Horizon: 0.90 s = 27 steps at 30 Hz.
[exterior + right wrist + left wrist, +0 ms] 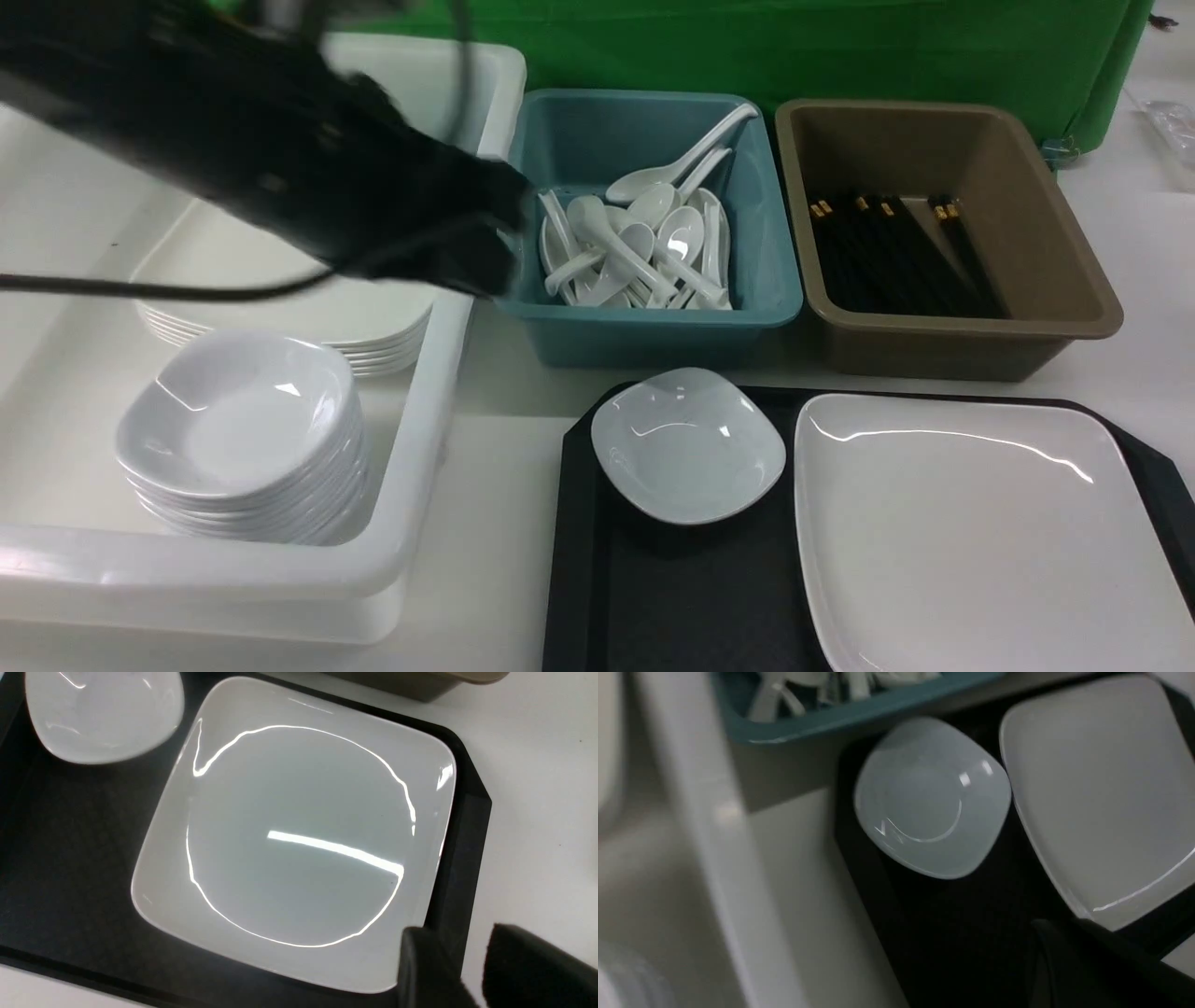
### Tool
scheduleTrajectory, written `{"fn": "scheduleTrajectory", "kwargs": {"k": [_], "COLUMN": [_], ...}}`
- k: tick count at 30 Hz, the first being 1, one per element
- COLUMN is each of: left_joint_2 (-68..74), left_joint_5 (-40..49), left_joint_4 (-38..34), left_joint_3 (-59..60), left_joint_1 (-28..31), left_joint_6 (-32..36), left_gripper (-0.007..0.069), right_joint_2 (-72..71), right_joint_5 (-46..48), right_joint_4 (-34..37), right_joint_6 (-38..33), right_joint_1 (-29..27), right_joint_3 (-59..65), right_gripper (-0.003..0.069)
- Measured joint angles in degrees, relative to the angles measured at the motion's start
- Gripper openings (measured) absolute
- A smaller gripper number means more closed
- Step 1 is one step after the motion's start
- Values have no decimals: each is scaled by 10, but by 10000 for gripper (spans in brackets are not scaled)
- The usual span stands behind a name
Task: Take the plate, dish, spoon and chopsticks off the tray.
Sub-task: Use the left arm to grab a small plate from the dinner plate
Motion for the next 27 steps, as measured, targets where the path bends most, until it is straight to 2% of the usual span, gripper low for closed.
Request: {"fn": "scheduleTrajectory", "kwargs": {"k": [2, 5, 8, 10, 14, 20, 23, 27], "left_joint_2": [55, 120, 190, 230, 268, 309, 323, 338], "left_joint_5": [3, 4, 8, 7, 1, -41, -74, -105], "left_joint_4": [23, 58, 103, 133, 189, 230, 241, 252], "left_joint_3": [-20, -49, -87, -108, -129, -133, -133, -133], "left_joint_1": [-45, -77, -98, -99, -98, -97, -97, -97], "left_joint_6": [0, -1, -17, -32, -58, -74, -88, -102], "left_gripper": [14, 53, 151, 266, 412, 569, 598, 591], "right_joint_2": [0, 0, 0, 0, 0, 0, 0, 0], "right_joint_5": [0, 0, 0, 0, 0, -1, -1, -1], "right_joint_4": [0, 0, 0, 0, 0, 0, 0, 0], "right_joint_6": [0, 0, 0, 0, -1, -2, -2, -5], "right_joint_1": [0, 0, 0, 0, 0, 0, 0, 0], "right_joint_3": [0, 0, 0, 0, 0, 0, 0, 0], "right_gripper": [234, 235, 235, 235, 237, 237, 237, 237]}}
